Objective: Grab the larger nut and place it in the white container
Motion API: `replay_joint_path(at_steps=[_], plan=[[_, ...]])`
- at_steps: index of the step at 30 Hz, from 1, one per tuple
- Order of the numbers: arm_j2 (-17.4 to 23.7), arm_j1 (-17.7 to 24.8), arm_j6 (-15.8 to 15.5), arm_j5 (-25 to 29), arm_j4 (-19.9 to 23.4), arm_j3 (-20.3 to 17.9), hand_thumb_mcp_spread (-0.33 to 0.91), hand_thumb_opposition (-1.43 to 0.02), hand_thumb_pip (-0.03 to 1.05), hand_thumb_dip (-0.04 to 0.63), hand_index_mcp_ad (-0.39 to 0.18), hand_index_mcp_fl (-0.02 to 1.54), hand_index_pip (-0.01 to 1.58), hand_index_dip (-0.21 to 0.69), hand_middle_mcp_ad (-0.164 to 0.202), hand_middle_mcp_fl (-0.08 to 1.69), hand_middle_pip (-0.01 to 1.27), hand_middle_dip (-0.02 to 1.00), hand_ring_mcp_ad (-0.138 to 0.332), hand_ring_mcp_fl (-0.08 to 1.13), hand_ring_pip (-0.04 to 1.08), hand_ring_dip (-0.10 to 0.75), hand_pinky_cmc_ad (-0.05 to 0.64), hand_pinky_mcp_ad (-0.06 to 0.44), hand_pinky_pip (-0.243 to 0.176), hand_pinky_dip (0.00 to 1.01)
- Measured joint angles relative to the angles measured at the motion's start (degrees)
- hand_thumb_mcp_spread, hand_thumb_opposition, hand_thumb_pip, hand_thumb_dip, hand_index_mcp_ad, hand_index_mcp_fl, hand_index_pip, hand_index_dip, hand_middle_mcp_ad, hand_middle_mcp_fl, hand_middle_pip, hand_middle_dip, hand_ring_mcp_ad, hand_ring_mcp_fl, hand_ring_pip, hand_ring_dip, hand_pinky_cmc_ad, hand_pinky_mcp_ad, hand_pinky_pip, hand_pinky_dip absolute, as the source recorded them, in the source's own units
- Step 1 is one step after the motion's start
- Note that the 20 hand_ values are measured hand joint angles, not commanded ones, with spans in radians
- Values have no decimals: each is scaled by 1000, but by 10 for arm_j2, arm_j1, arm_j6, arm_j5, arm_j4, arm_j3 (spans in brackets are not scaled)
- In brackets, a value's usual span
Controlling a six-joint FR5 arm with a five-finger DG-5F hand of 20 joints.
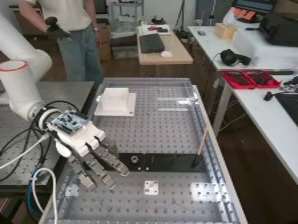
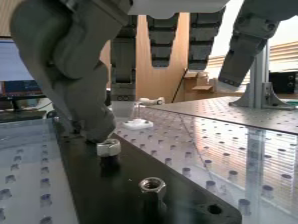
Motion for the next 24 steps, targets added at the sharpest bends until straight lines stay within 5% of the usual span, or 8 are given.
replay_joint_path(at_steps=[24], plan=[[-3, 3, 13, 2, -8, 6, 305, -820, 805, 204, -120, 19, 1552, 188, 58, 0, 126, 169, 175, 0, 248, 75, 367, 311, -106, 796]])
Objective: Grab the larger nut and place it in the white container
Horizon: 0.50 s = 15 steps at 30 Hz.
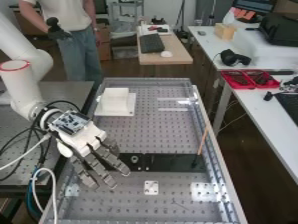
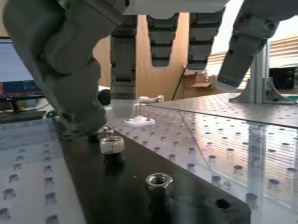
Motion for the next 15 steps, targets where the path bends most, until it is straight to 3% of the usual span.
replay_joint_path(at_steps=[15], plan=[[-18, 2, -13, 2, 31, -7, 309, -822, 777, 208, -120, 19, 1552, 188, 58, 0, 126, 169, 173, 0, 255, 73, 367, 309, -106, 796]])
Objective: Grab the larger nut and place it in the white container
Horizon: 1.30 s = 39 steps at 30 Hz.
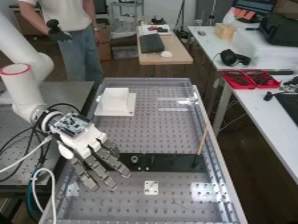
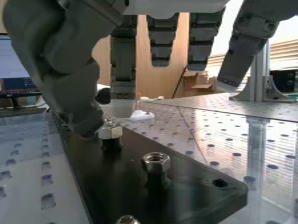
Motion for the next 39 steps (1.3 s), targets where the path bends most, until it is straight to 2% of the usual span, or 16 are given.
replay_joint_path(at_steps=[8, 14, 20, 39], plan=[[-3, 2, -9, 1, 3, -2, 321, -822, 777, 208, -120, 19, 1552, 188, 58, 2, 126, 168, 164, 2, 265, 63, 365, 314, -106, 796], [-3, 0, -12, -3, -1, -2, 340, -819, 777, 208, -120, 19, 1552, 188, 59, 0, 126, 168, 164, 3, 262, 63, 351, 293, -106, 796], [-5, -1, -16, -7, 1, -3, 351, -819, 777, 208, -120, 19, 1552, 188, 56, 0, 126, 168, 164, 3, 262, 63, 353, 293, -106, 782], [-9, -7, -14, -15, 5, -5, 372, -831, 764, 208, -122, 10, 1548, 188, 59, 0, 126, 168, 148, 2, 262, 63, 333, 297, -106, 768]])
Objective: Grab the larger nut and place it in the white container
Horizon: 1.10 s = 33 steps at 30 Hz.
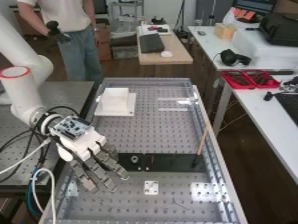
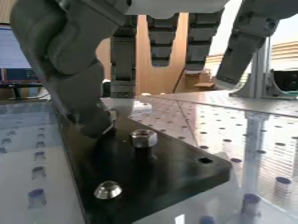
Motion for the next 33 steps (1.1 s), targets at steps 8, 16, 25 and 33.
replay_joint_path(at_steps=[8, 16, 25, 33], plan=[[-1, -3, 1, -4, 8, 1, 387, -831, 752, 204, -119, 82, 1548, 182, 59, 2, 126, 168, 148, 2, 262, 63, 332, 281, -106, 768], [-4, -5, 7, -5, 3, 6, 384, -824, 752, 204, -117, 113, 1548, 182, 59, 2, 126, 168, 148, 2, 262, 63, 328, 278, -106, 768], [-8, -6, 9, -8, 4, 9, 386, -829, 747, 204, -117, 131, 1548, 182, 59, 2, 126, 168, 148, 2, 262, 63, 328, 278, -106, 768], [-8, -7, 9, -9, 9, 9, 382, -846, 742, 204, -101, 171, 1539, 154, 59, 0, 126, 168, 148, 2, 262, 63, 330, 278, -106, 768]])
